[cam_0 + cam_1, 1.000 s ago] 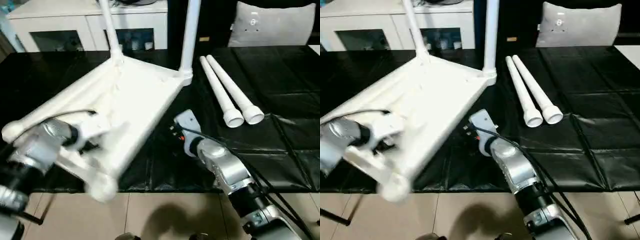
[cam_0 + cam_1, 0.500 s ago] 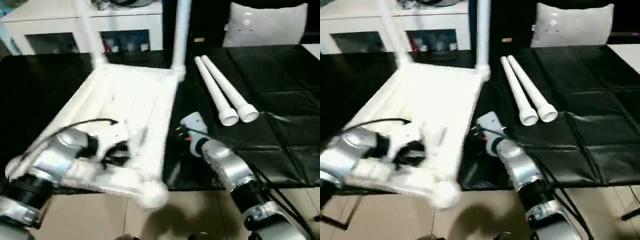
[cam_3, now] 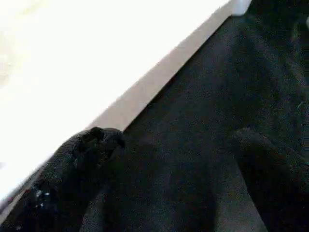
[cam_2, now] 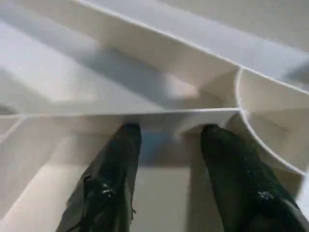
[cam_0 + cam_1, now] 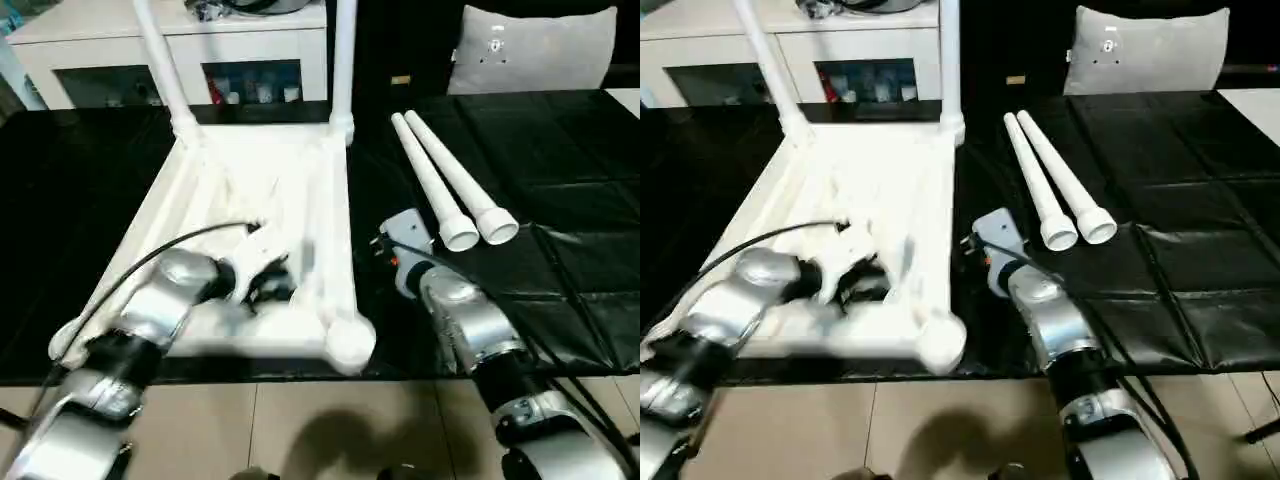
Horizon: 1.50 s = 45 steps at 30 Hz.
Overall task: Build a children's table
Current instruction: Rotate table base
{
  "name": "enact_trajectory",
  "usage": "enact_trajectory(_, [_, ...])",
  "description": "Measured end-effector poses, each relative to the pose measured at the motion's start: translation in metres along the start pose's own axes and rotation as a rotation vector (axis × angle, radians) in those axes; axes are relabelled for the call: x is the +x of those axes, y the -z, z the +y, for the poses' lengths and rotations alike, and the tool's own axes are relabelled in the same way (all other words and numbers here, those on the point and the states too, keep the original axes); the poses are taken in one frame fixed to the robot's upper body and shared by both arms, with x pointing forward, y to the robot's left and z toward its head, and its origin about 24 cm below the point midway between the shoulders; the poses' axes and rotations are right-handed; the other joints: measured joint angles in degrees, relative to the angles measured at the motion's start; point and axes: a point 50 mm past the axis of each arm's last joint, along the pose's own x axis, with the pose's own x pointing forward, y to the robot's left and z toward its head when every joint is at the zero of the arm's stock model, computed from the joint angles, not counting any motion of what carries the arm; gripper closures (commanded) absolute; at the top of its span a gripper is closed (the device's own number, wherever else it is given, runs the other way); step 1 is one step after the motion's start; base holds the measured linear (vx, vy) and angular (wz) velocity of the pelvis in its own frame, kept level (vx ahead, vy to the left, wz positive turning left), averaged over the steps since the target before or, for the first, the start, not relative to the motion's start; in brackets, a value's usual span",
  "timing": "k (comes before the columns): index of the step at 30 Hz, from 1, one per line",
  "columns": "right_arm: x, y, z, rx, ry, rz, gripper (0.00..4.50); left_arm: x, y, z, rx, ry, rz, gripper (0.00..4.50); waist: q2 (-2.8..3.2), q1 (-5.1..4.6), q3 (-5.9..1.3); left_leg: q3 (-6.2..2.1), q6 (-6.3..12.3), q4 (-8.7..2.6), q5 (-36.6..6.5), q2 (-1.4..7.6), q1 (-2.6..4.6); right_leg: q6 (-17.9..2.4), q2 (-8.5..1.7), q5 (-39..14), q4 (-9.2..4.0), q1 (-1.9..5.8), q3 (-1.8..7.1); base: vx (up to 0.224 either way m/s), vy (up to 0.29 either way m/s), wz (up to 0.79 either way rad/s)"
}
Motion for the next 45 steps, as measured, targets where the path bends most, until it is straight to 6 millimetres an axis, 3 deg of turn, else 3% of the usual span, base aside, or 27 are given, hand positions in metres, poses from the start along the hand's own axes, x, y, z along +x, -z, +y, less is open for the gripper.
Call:
enact_trajectory(2, [0.000, -0.014, 0.006, -0.022, -0.047, -0.067, 0.00, 0.003, -0.005, 0.008, -0.011, -0.093, -0.021, 2.23, -0.02, -0.16, 0.01, -0.01, 0.01, 0.00, 0.0, 0.00, -0.04, 0.0, 0.01, 0.0, 0.00, -0.05, -0.01, 0.000, 0.000, 0.00])
enact_trajectory(5, [-0.002, -0.041, 0.020, -0.075, -0.111, -0.180, 0.00, 0.011, -0.031, 0.012, 0.001, -0.174, -0.131, 2.23, -0.02, 0.17, 0.01, -0.04, 0.03, -0.02, 0.0, 0.03, -0.09, 0.0, 0.01, 0.0, -0.04, -0.06, -0.08, 0.000, 0.000, 0.00])
enact_trajectory(8, [-0.015, -0.054, 0.015, -0.115, -0.109, -0.244, 0.00, 0.006, -0.040, 0.020, -0.011, -0.222, -0.200, 2.23, -0.04, 0.68, -0.01, -0.03, 0.15, -0.03, 0.0, 0.01, -0.13, 0.0, 0.01, 0.0, -0.21, -0.03, -0.05, 0.000, 0.000, 0.00])
enact_trajectory(13, [-0.049, -0.035, 0.002, -0.085, -0.069, -0.198, 0.00, -0.003, -0.028, 0.017, -0.108, -0.203, -0.275, 2.23, -0.04, 1.48, -0.01, -0.01, 0.53, -0.03, 0.1, 0.01, -0.28, 0.0, 0.00, 0.0, -0.34, -0.08, -0.07, 0.000, 0.000, 0.00])
enact_trajectory(20, [-0.077, -0.026, 0.001, 0.055, 0.062, -0.157, 0.00, -0.027, -0.031, 0.003, -0.220, -0.256, -0.434, 1.51, -0.02, 1.24, -0.02, 0.01, 0.14, -0.03, -0.1, 0.04, -0.09, 0.0, 0.01, 0.0, -0.27, -0.01, -0.06, 0.000, 0.000, 0.00])
enact_trajectory(23, [-0.091, -0.017, 0.003, 0.122, 0.151, -0.103, 0.00, -0.039, -0.028, -0.016, -0.274, -0.321, -0.509, 1.51, 0.08, 1.02, -0.10, 0.02, 0.11, -0.13, -0.1, 0.04, 0.08, 0.5, 0.01, -0.3, -0.31, 0.20, -0.03, 0.000, 0.000, 0.00])
enact_trajectory(29, [-0.102, 0.001, 0.007, 0.206, 0.276, -0.016, 0.00, -0.051, -0.018, -0.036, -0.351, -0.421, -0.497, 1.51, -0.04, 0.47, -0.10, 0.00, 0.05, -0.19, -0.1, 0.07, 0.09, 0.6, 0.08, -0.4, -0.28, 0.11, -0.04, 0.000, 0.000, 0.00])
enact_trajectory(32, [-0.107, 0.003, 0.007, 0.230, 0.295, -0.005, 0.00, -0.056, -0.013, -0.042, -0.384, -0.458, -0.482, 1.51, -0.04, -0.44, -0.12, -0.25, 0.00, -0.26, 0.0, 0.41, 0.08, 0.7, 0.61, -0.3, -0.83, 0.29, -0.14, 0.000, 0.000, 0.00])
enact_trajectory(34, [-0.107, 0.005, 0.010, 0.260, 0.278, -0.001, 0.00, -0.060, -0.007, -0.042, -0.409, -0.499, -0.459, 1.51, -0.02, -1.50, -0.16, -1.13, -0.33, -0.39, 0.1, 1.28, 0.10, 0.1, 1.31, -0.3, -1.35, 0.94, -0.96, 0.005, -0.028, 0.02])
enact_trajectory(35, [-0.107, 0.005, 0.012, 0.271, 0.271, -0.005, 0.00, -0.062, -0.005, -0.040, -0.414, -0.514, -0.452, 1.51, -0.19, -1.75, -0.24, -1.40, -0.60, -0.43, 0.2, 1.60, 0.14, -0.3, 1.32, -0.4, -0.41, 0.92, -1.54, 0.013, -0.110, 0.06])
enact_trajectory(36, [-0.107, 0.002, 0.013, 0.274, 0.263, -0.021, 0.00, -0.066, -0.003, -0.039, -0.414, -0.535, -0.449, 1.51, -0.98, -1.95, -0.54, -1.42, -0.91, -0.42, 0.5, 1.78, 0.24, -1.3, 1.16, -1.2, 1.32, 0.26, -1.71, 0.013, -0.110, 0.06])
enact_trajectory(38, [-0.108, -0.004, 0.013, 0.262, 0.253, -0.071, 0.00, -0.070, 0.002, -0.037, -0.416, -0.560, -0.438, 1.51, -2.04, -1.97, -0.83, -1.37, -1.04, -0.50, 0.6, 1.99, 0.54, -2.5, 1.37, -2.7, 3.22, -0.63, -1.83, 0.013, -0.177, -0.02])
enact_trajectory(39, [-0.109, -0.008, 0.012, 0.268, 0.241, -0.101, 0.00, -0.071, 0.004, -0.037, -0.426, -0.568, -0.426, 1.51, -2.71, -1.53, -0.82, -1.01, 2.44, 2.30, -1.3, 1.70, -0.38, -3.2, 2.08, -2.8, 3.32, -0.82, -1.98, 0.012, -0.186, -0.04])
enact_trajectory(40, [-0.109, -0.009, 0.011, 0.278, 0.232, -0.114, 0.00, -0.070, 0.002, -0.039, -0.425, -0.561, -0.424, 1.51, -2.85, -1.02, -0.85, -0.93, 5.56, 7.00, -3.2, 0.39, -1.27, -3.6, 2.11, -2.9, 3.27, -0.62, -2.03, 0.004, -0.168, -0.07])
enact_trajectory(41, [-0.110, -0.010, 0.009, 0.282, 0.233, -0.119, 0.00, -0.069, 0.001, -0.041, -0.424, -0.552, -0.424, 1.51, -3.30, -0.75, -0.84, -1.01, 6.56, 9.08, -3.9, -1.93, -1.38, -3.5, 2.20, -2.8, 2.86, -0.32, -2.01, -0.021, -0.158, -0.02])
enact_trajectory(42, [-0.112, -0.011, 0.006, 0.278, 0.240, -0.129, 0.00, -0.071, -0.003, -0.043, -0.412, -0.547, -0.439, 1.51, -3.38, -0.57, -0.81, -1.15, 6.58, 8.22, -3.9, -4.60, -1.00, -3.4, 2.94, -2.3, 2.02, -0.11, -2.14, -0.021, -0.158, -0.02])
enact_trajectory(43, [-0.112, -0.013, 0.006, 0.273, 0.236, -0.137, 0.00, -0.073, -0.007, -0.043, -0.402, -0.550, -0.456, 1.51, -2.84, -0.20, -0.90, -1.32, 6.79, 5.67, -4.0, -5.96, -0.59, -3.1, 3.80, -1.9, 1.38, -0.12, -2.75, -0.039, -0.120, -0.01])
enact_trajectory(44, [-0.112, -0.013, 0.007, 0.271, 0.232, -0.139, 0.00, -0.077, -0.009, -0.043, -0.391, -0.558, -0.468, 1.51, -2.30, 0.40, -1.01, -2.25, 6.02, 4.17, -4.7, -6.00, -0.45, -2.7, 4.58, -1.6, 0.62, -0.05, -3.60, -0.039, -0.083, -0.09])
enact_trajectory(45, [-0.110, -0.013, 0.010, 0.266, 0.215, -0.122, 0.00, -0.079, -0.005, -0.046, -0.403, -0.570, -0.456, 1.51, -1.80, 0.53, -1.24, -2.86, 5.00, 3.67, -4.2, -4.68, -0.52, -1.7, 5.11, -1.2, -1.01, 0.47, -4.99, -0.039, -0.083, -0.09])
